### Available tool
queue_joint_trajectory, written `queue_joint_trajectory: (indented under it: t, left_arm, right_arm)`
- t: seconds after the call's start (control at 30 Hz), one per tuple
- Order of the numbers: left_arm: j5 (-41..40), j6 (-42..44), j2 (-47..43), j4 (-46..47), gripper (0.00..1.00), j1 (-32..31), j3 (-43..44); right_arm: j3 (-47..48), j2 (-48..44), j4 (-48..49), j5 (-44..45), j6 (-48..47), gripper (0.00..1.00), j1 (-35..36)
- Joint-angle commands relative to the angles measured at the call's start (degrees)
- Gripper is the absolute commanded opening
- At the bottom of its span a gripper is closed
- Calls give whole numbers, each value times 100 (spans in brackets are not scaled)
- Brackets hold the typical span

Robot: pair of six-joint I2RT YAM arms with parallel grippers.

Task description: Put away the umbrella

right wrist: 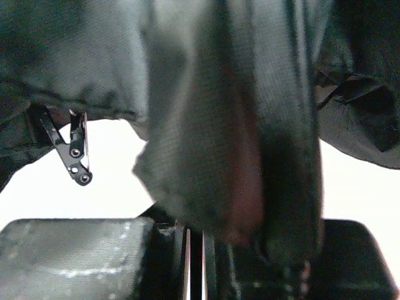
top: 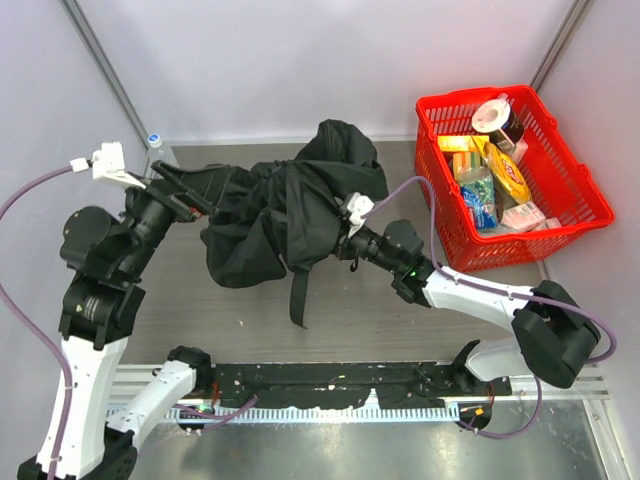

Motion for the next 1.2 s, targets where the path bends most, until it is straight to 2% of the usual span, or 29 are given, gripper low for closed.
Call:
queue_joint_trajectory:
  t: [0.0,0.1,0.17,0.27,0.37,0.53,0.7,0.83,1.07,1.17]
  left_arm:
    - [442,87,43,373,100,21,-351]
    - [1735,-63,411,1191,100,21,-457]
    - [1914,-107,561,1455,100,21,-449]
    - [2220,-133,658,2025,100,12,-528]
    - [2511,-125,913,2134,100,21,-405]
    - [2441,323,905,1667,100,21,-413]
    - [3117,-36,589,2642,100,21,-993]
    - [3083,-281,456,2932,100,12,-1283]
    - [3215,-1398,658,4707,100,-93,-1670]
    - [2909,-1251,860,4342,100,-303,-1452]
  right_arm:
    - [153,-452,1391,-1488,932,1,-397]
    - [294,-418,1443,-2314,1441,1,-652]
    - [390,-382,1575,-2737,1793,1,-775]
    - [487,-400,1427,-2915,1856,1,-803]
    - [514,-373,1425,-3003,1935,1,-803]
    - [645,-321,1505,-3082,2137,1,-811]
    - [707,-154,1575,-3091,2181,1,-811]
    - [725,-48,1786,-3082,2357,1,-829]
    - [778,119,1830,-3038,2445,1,-829]
    - [795,93,1760,-3029,2393,1,-820]
